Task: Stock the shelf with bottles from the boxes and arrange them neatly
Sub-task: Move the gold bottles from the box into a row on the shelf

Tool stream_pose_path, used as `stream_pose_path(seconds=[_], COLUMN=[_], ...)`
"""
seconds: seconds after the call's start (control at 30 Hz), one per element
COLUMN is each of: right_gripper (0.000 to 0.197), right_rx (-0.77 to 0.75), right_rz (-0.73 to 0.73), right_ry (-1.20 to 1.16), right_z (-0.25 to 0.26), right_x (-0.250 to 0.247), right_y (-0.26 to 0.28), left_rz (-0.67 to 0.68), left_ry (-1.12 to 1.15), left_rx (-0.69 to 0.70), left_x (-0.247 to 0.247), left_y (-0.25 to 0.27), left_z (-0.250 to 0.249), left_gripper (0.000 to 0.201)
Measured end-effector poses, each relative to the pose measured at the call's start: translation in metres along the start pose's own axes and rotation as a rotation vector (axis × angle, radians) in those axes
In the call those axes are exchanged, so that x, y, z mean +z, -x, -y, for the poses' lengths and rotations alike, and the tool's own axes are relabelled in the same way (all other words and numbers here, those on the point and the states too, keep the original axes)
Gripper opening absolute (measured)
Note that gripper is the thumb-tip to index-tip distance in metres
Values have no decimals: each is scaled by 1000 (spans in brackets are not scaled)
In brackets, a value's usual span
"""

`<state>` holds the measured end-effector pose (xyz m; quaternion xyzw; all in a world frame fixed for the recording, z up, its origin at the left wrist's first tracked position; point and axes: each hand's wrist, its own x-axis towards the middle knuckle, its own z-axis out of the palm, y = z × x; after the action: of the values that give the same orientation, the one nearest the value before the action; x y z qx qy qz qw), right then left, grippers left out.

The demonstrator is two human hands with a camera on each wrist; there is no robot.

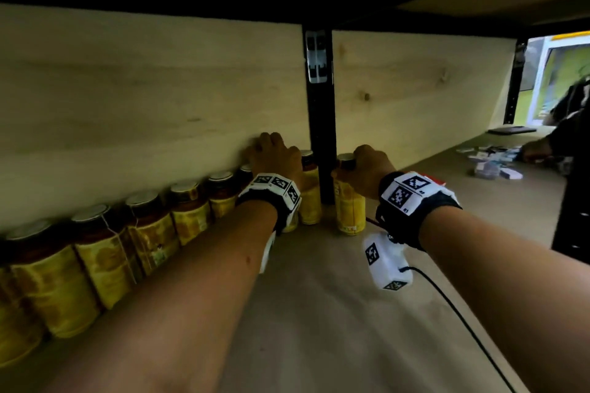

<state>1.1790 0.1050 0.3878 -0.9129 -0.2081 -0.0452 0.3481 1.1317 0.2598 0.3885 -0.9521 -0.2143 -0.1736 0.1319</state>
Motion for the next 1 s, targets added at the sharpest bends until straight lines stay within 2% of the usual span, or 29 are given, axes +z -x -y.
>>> stream_pose_path(seconds=[0.2, 0.33, 0.43, 0.5, 0.6, 0.73, 0.9, 1.0], right_gripper=[49, 50, 72, 83, 75, 56, 28, 17], right_rx=[31, 37, 79, 99, 60, -54, -309, -370], right_rz=[-50, -107, -28, 23, 84, 185, 447, 599], right_ry=[-95, -193, -330, -348, -233, -138, -23, -58], right_z=[15, 16, 6, -1, -6, 9, 55, 89], right_x=[28, 45, 46, 43, 30, 17, 12, 16], right_y=[-44, -50, -42, -34, -13, 37, 134, 200], left_rz=[15, 48, 74, 92, 58, 35, 124, 188], left_ry=[30, 38, 77, 238, 382, 380, 275, 253], left_rx=[8, 18, 71, 82, 106, 133, -11, -122], left_x=[7, 3, -4, -15, -38, -62, -83, -96], left_y=[-9, -6, -5, -1, 18, 70, 184, 269], left_z=[3, 6, 12, 16, 19, 34, 78, 114], left_gripper=[78, 80, 90, 89, 77, 55, 32, 25])
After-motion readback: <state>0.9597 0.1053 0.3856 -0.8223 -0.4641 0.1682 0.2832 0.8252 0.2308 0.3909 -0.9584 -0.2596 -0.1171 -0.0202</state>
